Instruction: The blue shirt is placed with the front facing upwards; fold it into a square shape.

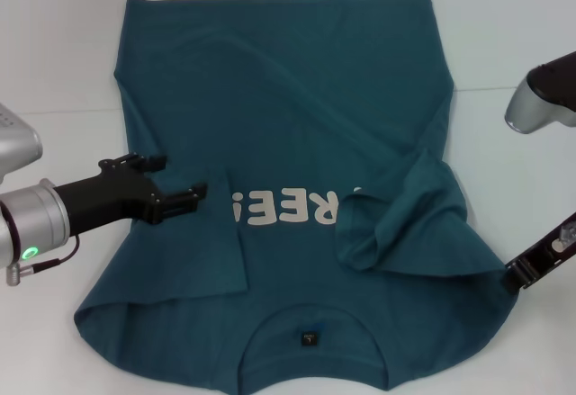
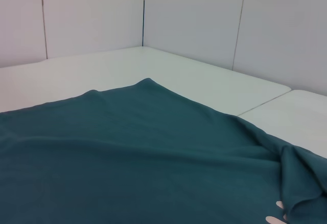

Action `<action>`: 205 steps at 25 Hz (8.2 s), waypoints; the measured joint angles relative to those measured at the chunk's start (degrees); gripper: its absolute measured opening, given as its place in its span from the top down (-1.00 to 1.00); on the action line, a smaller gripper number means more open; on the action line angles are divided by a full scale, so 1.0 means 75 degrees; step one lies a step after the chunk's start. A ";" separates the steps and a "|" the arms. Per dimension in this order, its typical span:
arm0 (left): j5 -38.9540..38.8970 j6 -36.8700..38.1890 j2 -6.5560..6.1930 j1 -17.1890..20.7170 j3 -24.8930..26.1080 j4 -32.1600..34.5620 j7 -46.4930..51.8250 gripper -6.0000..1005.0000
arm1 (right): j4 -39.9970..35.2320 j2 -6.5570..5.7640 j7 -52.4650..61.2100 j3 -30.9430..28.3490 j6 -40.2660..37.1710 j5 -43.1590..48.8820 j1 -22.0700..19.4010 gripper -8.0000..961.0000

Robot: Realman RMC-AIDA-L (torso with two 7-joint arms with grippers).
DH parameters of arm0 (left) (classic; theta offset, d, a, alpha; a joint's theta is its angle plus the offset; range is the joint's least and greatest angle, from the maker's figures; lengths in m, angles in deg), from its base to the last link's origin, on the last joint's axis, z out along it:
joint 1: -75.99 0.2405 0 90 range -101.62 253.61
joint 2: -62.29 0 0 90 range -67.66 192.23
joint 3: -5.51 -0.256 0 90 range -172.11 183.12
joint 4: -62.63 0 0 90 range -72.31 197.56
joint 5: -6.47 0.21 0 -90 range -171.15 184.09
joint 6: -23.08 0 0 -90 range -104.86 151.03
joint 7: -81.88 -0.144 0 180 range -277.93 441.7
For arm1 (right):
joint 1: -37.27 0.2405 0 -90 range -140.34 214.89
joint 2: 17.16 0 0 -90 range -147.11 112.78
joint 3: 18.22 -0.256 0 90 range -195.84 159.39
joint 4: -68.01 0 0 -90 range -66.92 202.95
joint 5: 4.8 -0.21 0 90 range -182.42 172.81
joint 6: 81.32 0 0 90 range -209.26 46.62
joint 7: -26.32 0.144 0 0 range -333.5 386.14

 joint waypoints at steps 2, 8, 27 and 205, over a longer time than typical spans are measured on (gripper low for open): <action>0.0000 -0.0013 0.0000 0.0000 0.0000 -0.0002 0.0000 -0.67 | -0.0002 -0.0002 -0.0023 0.0073 -0.0110 0.0097 0.0042 0.87; 0.0000 -0.0041 0.0000 -0.0001 0.0000 -0.0001 0.0016 -0.67 | -0.0019 0.0008 -0.0033 0.0593 -0.0419 0.0477 0.0136 0.90; 0.0000 0.0003 0.0000 0.0012 0.0000 -0.0003 0.0000 -0.67 | -0.0029 -0.0091 -0.0071 -0.0046 -0.0357 0.0550 0.0157 0.50; -0.0734 0.0516 0.0048 0.0593 -0.0070 -0.0046 -0.0031 -0.65 | 0.3724 -0.0426 -0.0524 -0.1138 0.3841 -0.0171 0.2919 0.99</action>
